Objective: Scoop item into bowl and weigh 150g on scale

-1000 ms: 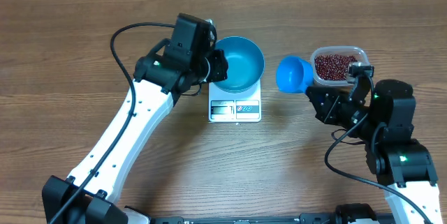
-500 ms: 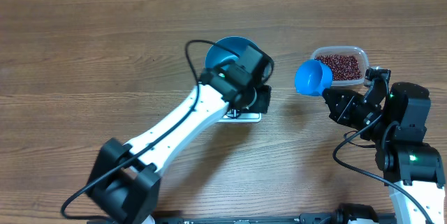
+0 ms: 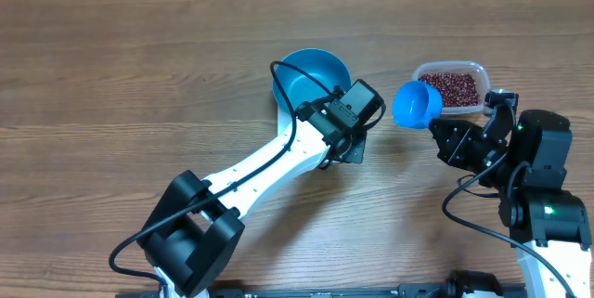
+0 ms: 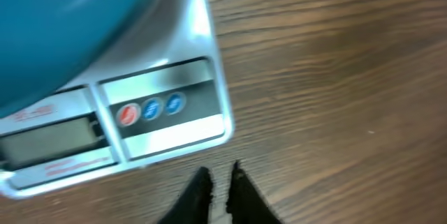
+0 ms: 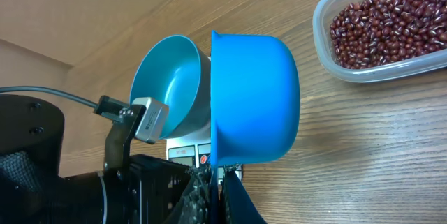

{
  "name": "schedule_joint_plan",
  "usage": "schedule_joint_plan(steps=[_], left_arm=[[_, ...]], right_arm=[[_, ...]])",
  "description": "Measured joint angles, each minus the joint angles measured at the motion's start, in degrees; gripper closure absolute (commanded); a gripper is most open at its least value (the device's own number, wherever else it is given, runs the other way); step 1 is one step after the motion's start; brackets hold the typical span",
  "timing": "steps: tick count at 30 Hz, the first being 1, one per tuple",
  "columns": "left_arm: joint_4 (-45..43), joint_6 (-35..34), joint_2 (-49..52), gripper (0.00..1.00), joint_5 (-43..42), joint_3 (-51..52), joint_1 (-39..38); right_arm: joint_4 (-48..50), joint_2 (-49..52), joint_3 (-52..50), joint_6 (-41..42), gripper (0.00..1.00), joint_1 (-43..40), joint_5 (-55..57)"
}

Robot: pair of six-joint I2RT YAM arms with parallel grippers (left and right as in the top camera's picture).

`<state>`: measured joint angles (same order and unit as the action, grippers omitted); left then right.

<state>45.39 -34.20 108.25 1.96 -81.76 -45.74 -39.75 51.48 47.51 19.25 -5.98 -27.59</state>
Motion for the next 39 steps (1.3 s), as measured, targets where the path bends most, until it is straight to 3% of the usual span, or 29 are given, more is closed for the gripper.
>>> schedule_joint_plan(steps=[9, 16, 19, 26, 31, 39], left_arm=[[5.51, -4.00, 0.00, 0.96, 8.22, 0.00, -1.31], [6.86, -12.20, -1.92, 0.96, 25.33, 0.02, -13.53], [5.07, -15.06, -2.29, 0.96, 28.85, 1.55, -13.51], [-7.37, -15.21, -2.29, 0.96, 28.98, 8.90, -4.55], [-15.52, -11.85, -2.29, 0.96, 26.95, 11.78, -3.67], [-17.33, -8.83, -2.29, 0.96, 24.35, 12.33, -3.78]], right_arm=[[0.04, 0.00, 0.00, -0.26, 0.96, 0.02, -0.02], [-0.13, 0.00, 0.00, -0.87, 0.96, 0.02, 0.00], [-0.13, 0.07, 0.00, -0.98, 0.96, 0.02, 0.00], [-0.22, 0.94, 0.00, -1.09, 0.96, 0.00, 0.00], [-0.33, 2.08, 0.00, -1.07, 0.96, 0.00, 0.00], [-0.85, 2.84, 0.00, -1.09, 0.96, 0.00, 0.00]])
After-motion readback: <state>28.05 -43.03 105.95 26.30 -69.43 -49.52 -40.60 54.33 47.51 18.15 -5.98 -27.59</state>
